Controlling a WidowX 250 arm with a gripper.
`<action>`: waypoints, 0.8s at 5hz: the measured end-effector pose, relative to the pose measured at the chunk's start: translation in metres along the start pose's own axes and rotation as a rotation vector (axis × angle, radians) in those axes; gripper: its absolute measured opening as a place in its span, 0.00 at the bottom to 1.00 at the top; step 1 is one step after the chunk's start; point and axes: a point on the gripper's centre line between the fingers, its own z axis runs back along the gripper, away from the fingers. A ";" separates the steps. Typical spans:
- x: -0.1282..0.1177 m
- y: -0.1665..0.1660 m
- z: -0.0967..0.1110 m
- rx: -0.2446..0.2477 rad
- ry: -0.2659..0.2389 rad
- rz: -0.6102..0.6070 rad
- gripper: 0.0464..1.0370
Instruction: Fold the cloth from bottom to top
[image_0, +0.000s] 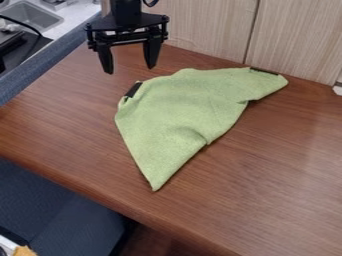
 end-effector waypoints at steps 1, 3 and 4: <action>-0.005 0.001 -0.011 0.017 0.029 -0.002 0.96; -0.070 0.000 -0.025 -0.018 0.124 -0.093 0.96; -0.093 -0.002 -0.023 -0.058 0.131 -0.158 0.96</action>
